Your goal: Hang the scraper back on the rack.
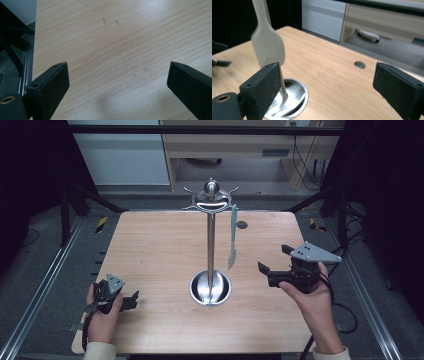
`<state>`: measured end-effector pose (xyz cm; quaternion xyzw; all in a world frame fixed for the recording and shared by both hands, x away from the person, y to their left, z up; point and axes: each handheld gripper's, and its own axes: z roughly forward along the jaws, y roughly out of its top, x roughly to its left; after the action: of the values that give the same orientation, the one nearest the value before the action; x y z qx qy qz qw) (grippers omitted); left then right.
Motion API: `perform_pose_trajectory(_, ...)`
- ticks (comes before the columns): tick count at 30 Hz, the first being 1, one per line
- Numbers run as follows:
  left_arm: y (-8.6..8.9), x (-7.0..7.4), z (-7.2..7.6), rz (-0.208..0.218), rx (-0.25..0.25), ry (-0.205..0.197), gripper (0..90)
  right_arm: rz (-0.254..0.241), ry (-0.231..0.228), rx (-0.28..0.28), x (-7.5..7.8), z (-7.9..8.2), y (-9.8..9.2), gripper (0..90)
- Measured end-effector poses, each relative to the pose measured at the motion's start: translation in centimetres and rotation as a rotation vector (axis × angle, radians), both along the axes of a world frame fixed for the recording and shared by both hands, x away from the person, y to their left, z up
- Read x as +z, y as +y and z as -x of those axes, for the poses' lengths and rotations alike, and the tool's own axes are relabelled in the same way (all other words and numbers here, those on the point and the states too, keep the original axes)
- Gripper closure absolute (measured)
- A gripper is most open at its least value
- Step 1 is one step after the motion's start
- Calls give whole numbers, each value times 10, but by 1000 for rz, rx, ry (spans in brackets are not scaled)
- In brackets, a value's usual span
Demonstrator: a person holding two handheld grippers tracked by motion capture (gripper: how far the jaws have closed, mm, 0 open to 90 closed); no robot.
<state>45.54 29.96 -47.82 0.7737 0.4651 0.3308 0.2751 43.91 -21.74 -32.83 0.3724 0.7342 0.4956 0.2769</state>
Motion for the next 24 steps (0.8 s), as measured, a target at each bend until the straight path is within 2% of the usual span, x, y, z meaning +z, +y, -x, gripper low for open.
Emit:
perform_pose_trajectory(9, -2, 0, 0, -9, -11, 0, 39, 46, 75, 12, -47, -8, 1, 67)
perform_pose_trajectory(13, -4, 0, -1, -11, -17, 0, 39, 52, 105, 5, -61, -12, -2, 74)
perform_pose_trajectory(18, -6, 0, -1, -19, -26, 4, 39, 66, 167, -2, -76, -17, -9, 113)
perform_pose_trajectory(24, -8, -1, -2, -27, -32, 9, 38, 80, 207, -21, -94, -22, -15, 129)
